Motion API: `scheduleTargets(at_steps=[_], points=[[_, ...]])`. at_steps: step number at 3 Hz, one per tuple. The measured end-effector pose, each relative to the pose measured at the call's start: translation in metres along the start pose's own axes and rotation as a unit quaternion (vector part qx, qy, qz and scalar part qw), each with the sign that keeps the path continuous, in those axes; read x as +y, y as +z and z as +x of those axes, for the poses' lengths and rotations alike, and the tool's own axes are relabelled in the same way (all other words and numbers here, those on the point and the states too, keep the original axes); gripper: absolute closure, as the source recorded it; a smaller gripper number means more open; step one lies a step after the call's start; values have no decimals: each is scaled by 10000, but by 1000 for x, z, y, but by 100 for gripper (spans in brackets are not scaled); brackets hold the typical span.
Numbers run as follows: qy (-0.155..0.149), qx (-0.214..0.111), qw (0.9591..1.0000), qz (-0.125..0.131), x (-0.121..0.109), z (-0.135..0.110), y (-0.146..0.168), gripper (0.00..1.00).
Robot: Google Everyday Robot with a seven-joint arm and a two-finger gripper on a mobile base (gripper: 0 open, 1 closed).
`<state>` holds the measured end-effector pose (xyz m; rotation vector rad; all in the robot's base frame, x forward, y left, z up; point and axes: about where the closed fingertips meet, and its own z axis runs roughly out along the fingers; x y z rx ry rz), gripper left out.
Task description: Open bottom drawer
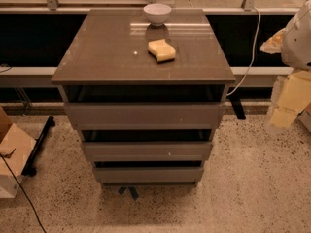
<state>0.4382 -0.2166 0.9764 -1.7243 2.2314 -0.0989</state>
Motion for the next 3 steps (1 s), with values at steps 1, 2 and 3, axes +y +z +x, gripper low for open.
scheduleTargets(at_steps=[1,2,3], points=[[-2,-1,10000,1,0,0,0,0],[-338,-153,9991,229,3,-8,-8,0],[-473,-354,9973,437,7,-16,3,0]])
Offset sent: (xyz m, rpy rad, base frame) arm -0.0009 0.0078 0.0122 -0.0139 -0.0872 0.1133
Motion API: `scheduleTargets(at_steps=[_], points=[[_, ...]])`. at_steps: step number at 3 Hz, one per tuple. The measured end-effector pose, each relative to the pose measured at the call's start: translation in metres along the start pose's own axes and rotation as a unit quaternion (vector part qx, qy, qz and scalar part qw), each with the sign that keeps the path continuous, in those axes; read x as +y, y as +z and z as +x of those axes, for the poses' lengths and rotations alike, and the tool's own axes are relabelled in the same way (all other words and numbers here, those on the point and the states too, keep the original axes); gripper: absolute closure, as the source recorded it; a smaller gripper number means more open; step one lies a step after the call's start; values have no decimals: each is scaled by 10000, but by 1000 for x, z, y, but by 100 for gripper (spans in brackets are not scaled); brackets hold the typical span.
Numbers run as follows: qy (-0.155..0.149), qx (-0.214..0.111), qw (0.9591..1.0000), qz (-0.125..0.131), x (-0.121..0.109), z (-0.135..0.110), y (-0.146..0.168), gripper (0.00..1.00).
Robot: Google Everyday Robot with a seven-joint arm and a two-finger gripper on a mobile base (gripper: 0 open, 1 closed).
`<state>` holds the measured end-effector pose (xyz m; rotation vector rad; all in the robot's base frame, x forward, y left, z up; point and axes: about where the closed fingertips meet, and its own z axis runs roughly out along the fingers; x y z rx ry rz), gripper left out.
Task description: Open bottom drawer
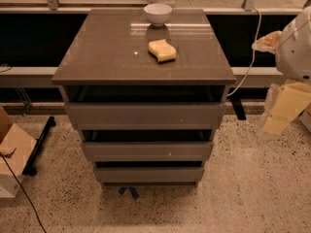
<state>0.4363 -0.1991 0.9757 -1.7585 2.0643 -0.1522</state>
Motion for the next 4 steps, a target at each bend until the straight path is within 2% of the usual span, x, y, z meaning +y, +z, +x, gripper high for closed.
scheduleTargets(at_steps=[1,2,3,4], points=[[-24,-123,9998,141,1,-5,28,0],[90,-157,9998,54,-3,0,80,0],[92,-89,9999,-27,2,3,118,0],[92,-89,9999,-27,2,3,118,0]])
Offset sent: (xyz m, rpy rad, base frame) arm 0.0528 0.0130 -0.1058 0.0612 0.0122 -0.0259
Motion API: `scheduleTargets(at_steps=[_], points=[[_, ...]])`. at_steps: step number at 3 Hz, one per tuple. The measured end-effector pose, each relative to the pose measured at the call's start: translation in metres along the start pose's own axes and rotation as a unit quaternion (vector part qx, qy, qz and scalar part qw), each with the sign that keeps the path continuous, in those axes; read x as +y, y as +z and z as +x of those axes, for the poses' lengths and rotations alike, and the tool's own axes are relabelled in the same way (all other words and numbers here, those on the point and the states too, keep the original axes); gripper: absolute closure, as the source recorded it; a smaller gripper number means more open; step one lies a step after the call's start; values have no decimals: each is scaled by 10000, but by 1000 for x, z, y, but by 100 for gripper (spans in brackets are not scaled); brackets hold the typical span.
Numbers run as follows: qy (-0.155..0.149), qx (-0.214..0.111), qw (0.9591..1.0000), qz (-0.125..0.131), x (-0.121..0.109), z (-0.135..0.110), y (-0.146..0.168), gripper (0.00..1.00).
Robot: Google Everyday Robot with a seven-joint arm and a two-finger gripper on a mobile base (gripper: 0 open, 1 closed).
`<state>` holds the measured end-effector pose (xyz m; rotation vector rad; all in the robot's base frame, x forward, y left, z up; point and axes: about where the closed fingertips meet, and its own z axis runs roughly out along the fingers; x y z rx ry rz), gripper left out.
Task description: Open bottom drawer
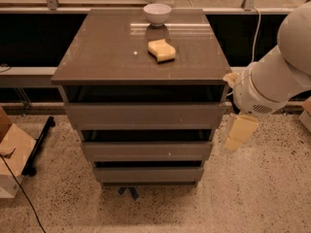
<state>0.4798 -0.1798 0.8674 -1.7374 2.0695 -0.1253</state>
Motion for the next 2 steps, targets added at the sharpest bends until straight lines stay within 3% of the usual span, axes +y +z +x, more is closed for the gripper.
scheduleTargets(at_steps=[2], points=[[28,633,9977,-255,31,8,58,0]])
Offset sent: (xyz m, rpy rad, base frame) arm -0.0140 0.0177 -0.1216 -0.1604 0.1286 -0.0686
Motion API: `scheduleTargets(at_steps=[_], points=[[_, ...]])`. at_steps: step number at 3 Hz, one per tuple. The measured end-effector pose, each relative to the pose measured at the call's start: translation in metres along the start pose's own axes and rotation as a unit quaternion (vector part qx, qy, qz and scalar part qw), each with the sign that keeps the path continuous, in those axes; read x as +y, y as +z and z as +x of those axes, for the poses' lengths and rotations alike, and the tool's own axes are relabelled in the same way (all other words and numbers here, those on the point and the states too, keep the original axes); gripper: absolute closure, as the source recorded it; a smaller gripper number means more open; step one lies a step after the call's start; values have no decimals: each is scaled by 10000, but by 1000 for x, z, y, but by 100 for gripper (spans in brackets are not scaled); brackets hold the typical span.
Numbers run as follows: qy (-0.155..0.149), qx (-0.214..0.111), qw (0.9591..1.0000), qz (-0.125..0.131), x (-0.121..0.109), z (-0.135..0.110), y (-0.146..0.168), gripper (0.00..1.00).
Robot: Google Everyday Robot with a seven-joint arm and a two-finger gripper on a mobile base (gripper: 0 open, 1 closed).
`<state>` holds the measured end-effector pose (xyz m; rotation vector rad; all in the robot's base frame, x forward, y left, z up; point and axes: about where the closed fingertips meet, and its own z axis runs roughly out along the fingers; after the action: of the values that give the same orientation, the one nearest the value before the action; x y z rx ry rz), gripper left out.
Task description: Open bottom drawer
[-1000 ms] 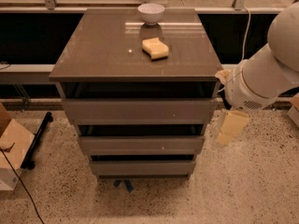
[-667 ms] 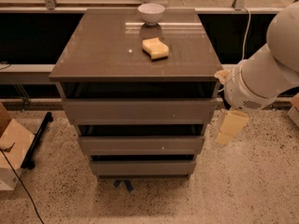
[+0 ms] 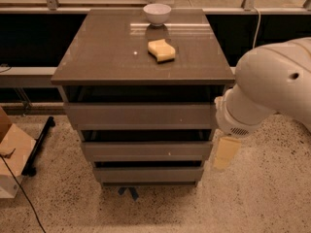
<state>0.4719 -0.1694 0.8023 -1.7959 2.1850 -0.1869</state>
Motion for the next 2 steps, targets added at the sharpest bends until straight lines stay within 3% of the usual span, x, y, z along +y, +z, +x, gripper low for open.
scheduleTargets(at_steps=[2], points=[[105,-20,9992,-381,18,4,79,0]])
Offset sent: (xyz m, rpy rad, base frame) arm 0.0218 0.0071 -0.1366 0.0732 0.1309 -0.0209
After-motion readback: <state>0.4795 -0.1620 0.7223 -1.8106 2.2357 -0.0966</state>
